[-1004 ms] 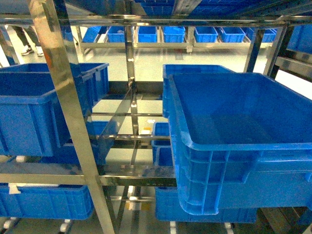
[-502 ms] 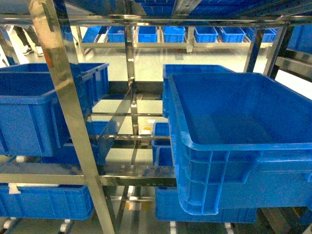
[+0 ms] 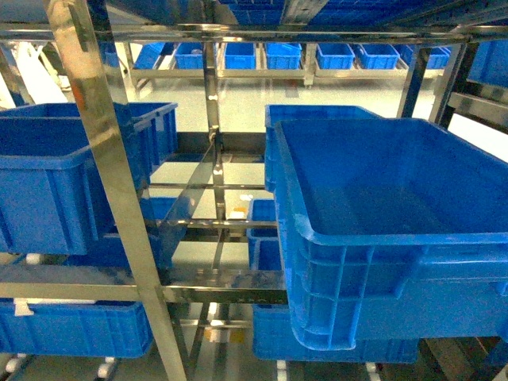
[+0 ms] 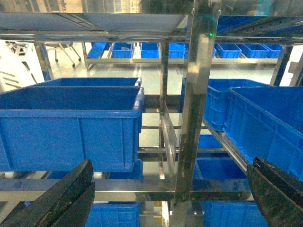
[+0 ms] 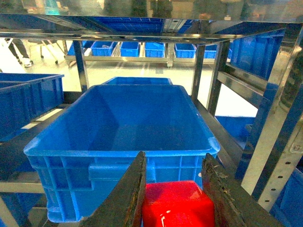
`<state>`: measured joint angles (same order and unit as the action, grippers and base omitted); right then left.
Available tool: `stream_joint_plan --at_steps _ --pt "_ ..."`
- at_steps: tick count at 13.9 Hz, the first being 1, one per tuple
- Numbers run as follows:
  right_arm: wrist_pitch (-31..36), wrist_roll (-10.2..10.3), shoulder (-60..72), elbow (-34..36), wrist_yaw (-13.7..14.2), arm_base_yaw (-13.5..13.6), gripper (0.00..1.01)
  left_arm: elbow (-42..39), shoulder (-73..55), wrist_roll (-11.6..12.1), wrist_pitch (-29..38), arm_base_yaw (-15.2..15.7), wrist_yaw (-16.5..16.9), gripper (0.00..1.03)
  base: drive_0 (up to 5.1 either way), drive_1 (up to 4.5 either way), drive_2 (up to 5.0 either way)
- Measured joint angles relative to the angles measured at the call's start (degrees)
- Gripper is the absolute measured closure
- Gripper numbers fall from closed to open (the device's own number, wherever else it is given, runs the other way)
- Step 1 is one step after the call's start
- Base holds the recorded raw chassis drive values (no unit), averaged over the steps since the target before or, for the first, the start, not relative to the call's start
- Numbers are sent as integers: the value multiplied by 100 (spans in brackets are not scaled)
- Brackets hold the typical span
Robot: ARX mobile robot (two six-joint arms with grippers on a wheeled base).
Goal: Pick red block from blue box to shelf
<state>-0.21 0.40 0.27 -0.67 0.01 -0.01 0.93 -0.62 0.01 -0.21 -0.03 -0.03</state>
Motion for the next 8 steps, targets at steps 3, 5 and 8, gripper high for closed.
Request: stream_joint_plan --at_steps 3,5,8 --pt "0 0 0 0 0 0 73 0 0 0 0 0 0 5 0 0 0" --pt "0 2 0 0 0 0 73 0 0 0 0 0 0 5 0 0 0" --pt "0 0 0 0 0 0 73 0 0 0 0 0 0 5 0 0 0"
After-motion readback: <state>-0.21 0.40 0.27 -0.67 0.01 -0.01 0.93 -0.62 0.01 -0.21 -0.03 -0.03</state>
